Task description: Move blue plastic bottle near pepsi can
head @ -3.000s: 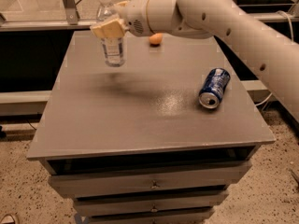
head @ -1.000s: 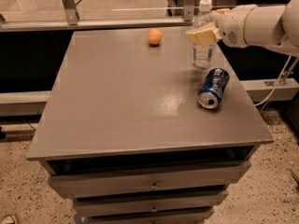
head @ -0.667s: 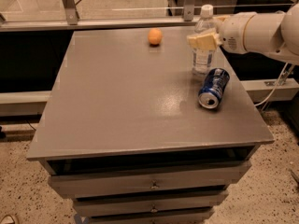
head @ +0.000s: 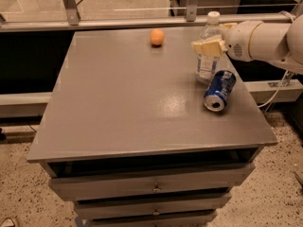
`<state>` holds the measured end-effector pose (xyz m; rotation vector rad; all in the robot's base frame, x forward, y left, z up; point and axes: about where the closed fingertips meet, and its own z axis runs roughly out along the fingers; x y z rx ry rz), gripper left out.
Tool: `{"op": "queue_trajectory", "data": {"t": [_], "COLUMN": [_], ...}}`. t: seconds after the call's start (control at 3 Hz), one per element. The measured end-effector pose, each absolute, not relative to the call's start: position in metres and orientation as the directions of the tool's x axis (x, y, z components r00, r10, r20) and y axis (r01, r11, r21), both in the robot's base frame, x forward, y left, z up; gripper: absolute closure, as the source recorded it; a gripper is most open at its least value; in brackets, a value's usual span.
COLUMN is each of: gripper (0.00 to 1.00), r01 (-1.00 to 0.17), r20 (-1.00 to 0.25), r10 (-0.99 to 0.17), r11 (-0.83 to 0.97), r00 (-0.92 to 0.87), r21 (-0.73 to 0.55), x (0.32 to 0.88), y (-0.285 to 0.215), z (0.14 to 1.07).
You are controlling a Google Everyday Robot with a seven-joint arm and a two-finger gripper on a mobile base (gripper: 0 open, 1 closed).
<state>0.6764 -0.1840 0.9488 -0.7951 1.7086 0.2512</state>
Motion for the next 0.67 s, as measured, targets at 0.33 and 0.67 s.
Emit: {"op": "queue_trajectory", "data": {"t": [0.33, 0.67], "gripper": [0.05, 0.00], "r01": [-0.618, -0.614], "r20": [-0.928, -0.930], "r10": [-0.357, -0.349], "r11": [0.756, 0.762], "r00": [-0.110, -0.119], "r21": [-0.217, -0.207], "x": [0.6752, 0.6739], "y": [-0.1865, -0.1879], "z": [0.9407, 0.9376]}}
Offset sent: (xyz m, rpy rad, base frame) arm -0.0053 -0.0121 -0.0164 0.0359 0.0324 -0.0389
